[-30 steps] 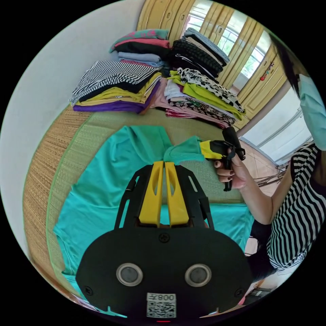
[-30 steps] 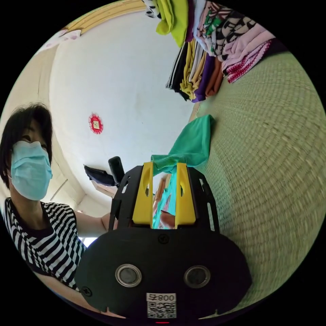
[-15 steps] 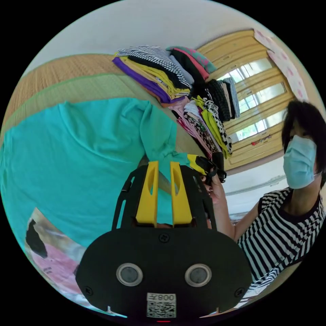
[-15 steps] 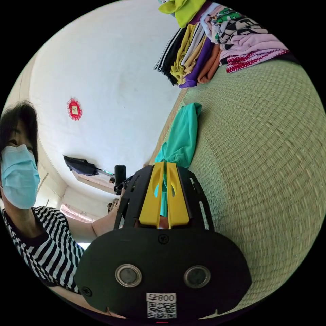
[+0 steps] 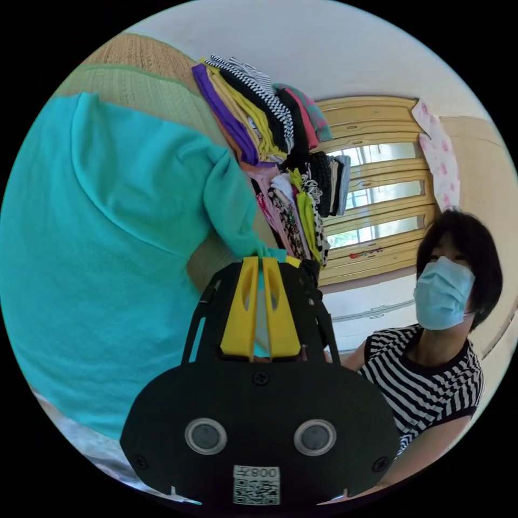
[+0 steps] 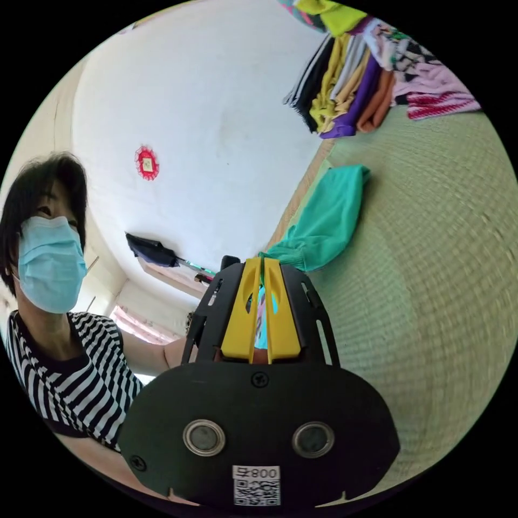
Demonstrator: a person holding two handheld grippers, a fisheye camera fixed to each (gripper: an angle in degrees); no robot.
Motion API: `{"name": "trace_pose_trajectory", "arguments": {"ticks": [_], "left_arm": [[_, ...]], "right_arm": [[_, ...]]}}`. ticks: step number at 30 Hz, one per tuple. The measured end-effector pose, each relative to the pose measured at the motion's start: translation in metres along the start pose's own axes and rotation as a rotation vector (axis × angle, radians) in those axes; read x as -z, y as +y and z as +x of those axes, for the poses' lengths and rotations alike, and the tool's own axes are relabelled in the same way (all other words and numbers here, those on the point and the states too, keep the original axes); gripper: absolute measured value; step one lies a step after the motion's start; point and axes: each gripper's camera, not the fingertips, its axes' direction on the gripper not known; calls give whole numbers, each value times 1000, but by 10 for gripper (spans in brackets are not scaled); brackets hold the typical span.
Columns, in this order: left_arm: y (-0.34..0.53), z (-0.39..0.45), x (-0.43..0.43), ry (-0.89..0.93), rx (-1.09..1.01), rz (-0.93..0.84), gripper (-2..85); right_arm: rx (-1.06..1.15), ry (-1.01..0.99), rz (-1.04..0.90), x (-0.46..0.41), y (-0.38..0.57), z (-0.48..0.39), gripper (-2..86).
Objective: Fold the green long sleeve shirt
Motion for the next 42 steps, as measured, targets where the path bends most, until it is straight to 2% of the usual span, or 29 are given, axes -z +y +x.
{"name": "trace_pose_trajectory", "arguments": {"ticks": [10,19,24,35,42], "left_arm": [[68,-56,82,-4,-95,128,14],[164,-108,153,-106,-111,198,45],[218,-156,180,-199,-68,194,46],[331,-260,218,-249,12,267,10],[406,-334,233,-308,99,305,8]], "right_arm": [[192,-115,-189,-119,-12,-109,5],[333,-166,-415,-234,-4,-226,3],[333,-175,-493,-293,2,-267,2],[320,-243,-648,-420,24,-346,1],[334,-196,-753,-498,51,-387,1]]}}
